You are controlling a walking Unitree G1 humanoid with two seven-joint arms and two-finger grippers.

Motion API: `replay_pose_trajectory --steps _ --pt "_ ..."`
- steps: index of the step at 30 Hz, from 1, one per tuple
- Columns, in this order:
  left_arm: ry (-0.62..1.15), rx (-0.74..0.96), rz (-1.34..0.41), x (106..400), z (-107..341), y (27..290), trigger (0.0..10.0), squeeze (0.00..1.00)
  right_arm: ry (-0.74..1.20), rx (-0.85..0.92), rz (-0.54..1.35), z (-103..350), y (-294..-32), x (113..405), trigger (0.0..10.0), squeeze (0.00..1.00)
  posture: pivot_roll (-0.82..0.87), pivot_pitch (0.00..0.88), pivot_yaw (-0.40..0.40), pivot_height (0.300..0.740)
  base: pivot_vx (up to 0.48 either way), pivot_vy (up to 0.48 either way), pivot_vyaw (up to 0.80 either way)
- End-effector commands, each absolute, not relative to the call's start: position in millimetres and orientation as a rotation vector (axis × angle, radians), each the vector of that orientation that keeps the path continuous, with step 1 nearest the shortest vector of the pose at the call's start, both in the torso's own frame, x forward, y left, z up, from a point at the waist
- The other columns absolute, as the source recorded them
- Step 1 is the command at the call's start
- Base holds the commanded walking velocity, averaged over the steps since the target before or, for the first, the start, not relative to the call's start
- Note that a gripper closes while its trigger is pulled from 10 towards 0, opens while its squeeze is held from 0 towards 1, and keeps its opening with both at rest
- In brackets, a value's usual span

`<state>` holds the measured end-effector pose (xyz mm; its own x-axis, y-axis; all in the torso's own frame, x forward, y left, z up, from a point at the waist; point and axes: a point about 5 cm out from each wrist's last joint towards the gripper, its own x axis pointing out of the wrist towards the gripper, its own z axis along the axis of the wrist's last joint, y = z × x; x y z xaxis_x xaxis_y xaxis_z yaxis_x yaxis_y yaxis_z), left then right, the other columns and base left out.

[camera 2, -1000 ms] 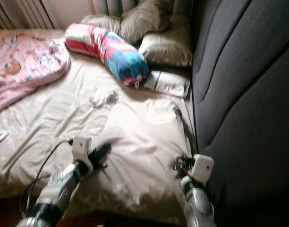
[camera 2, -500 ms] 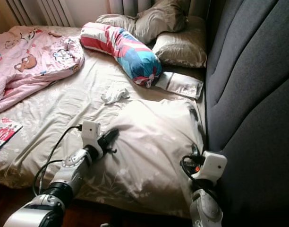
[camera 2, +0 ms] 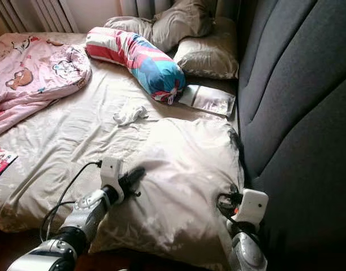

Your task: Clean up the room

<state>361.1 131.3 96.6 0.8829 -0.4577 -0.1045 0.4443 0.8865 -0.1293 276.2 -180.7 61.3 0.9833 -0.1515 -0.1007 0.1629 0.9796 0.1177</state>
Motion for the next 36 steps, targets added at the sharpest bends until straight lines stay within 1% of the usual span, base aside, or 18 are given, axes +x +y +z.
replay_pose_trajectory --steps 1,5,16,17,18,20,21,28,29,30,31,32,36 --pt "0.131 -0.081 -0.457 361 97 141 10.0 0.00 0.112 0.124 -0.188 58 -187 273 10.0 0.00 -0.11 0.230 0.043 0.740 0.000 0.000 0.00" --pt "0.148 -0.087 -0.441 359 93 143 10.0 0.00 0.157 0.148 -0.216 48 -191 274 10.0 0.00 -0.11 0.233 0.043 0.740 0.000 0.000 0.00" --pt "0.152 -0.082 -0.414 359 90 145 10.0 0.00 0.131 0.163 -0.200 53 -189 281 10.0 0.00 -0.11 0.233 0.042 0.740 0.000 0.000 0.00" --pt "0.150 -0.081 -0.412 359 90 145 10.0 0.00 0.130 0.164 -0.200 53 -188 282 10.0 0.36 -0.11 0.232 0.042 0.740 0.000 0.000 0.00" --pt "0.149 -0.080 -0.407 359 91 146 10.0 0.00 0.128 0.165 -0.200 53 -188 282 10.0 0.46 -0.11 0.232 0.042 0.740 0.000 0.000 0.00" --pt "0.148 -0.079 -0.405 359 91 146 10.0 0.00 0.129 0.165 -0.200 53 -188 282 10.0 0.46 -0.11 0.231 0.042 0.740 0.000 0.000 0.00" --pt "0.147 -0.079 -0.401 359 91 146 10.0 0.00 0.131 0.165 -0.199 52 -188 282 10.0 0.43 -0.11 0.231 0.042 0.740 0.000 0.000 0.00" --pt "0.147 -0.079 -0.386 359 90 146 10.0 0.00 0.139 0.165 -0.193 49 -187 284 10.0 0.38 -0.11 0.234 0.041 0.740 0.000 0.000 0.00" --pt "0.144 -0.080 -0.383 359 91 146 10.0 0.00 0.144 0.162 -0.190 48 -186 286 10.0 0.32 -0.11 0.238 0.042 0.740 0.000 0.000 0.00" --pt "0.143 -0.082 -0.380 360 91 146 10.0 0.00 0.147 0.159 -0.187 48 -186 286 10.0 0.32 -0.11 0.238 0.042 0.740 0.000 0.000 0.00" --pt "0.140 -0.081 -0.378 361 93 145 10.0 0.00 0.143 0.161 -0.177 49 -185 290 10.0 0.00 -0.11 0.247 0.042 0.740 0.000 0.000 0.00" --pt "0.135 -0.082 -0.368 364 96 144 10.0 0.00 0.132 0.160 -0.167 52 -184 297 10.0 0.00 -0.11 0.251 0.043 0.740 0.000 0.000 0.00" --pt "0.121 -0.084 -0.363 367 101 143 10.0 0.00 0.121 0.154 -0.157 57 -183 307 10.0 0.00 -0.10 0.263 0.046 0.740 0.000 0.000 0.00"
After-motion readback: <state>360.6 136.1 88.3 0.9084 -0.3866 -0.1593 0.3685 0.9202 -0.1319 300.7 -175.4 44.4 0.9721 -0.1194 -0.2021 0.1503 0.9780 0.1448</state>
